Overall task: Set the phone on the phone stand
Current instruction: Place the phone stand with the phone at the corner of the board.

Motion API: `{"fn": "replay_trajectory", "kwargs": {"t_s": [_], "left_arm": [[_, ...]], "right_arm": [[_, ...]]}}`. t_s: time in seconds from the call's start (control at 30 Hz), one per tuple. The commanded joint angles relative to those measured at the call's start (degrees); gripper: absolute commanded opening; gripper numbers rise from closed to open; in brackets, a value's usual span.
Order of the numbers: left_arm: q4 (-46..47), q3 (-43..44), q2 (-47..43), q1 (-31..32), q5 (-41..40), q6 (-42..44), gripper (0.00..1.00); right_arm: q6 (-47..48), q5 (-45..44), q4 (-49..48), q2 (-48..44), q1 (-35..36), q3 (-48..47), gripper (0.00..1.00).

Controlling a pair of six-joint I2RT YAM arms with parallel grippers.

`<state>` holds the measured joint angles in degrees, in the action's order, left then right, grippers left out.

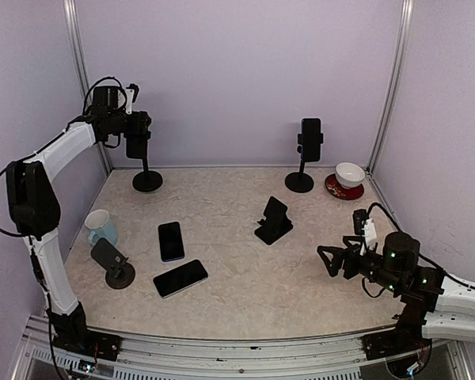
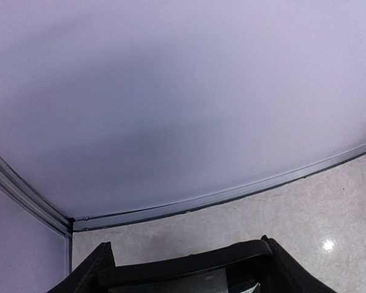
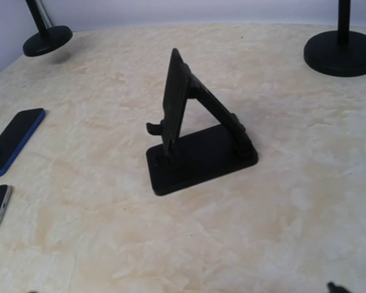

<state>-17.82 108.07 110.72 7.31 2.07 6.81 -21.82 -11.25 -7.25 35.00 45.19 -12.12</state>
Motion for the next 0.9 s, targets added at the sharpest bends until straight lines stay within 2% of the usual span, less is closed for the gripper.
{"fn": "replay_trajectory", "kwargs": {"t_s": [0.0,0.2,0.43,0.87], "left_arm": [[10.6,3.0,0.3,-1.3,5.5,0.3,0.59],[13.6,0.7,2.0,-2.0,8.7,3.0,0.59],[18.2,-1.3,3.4,-4.2,11.6,2.2,0.58],[19.8,-1.2,6.3,-5.6,17.2,2.5,0.59]], "right_arm": [[-0.5,-1.8,-2.4,-0.6,-0.6,1.7,1.0],[-0.6,-2.5,-4.7,0.6,-0.6,2.5,1.0],[-0.2,-2.3,-5.9,1.0,-0.6,3.2,1.0],[0.2,-2.5,-9.4,3.2,-0.6,3.7,1.0]]}}
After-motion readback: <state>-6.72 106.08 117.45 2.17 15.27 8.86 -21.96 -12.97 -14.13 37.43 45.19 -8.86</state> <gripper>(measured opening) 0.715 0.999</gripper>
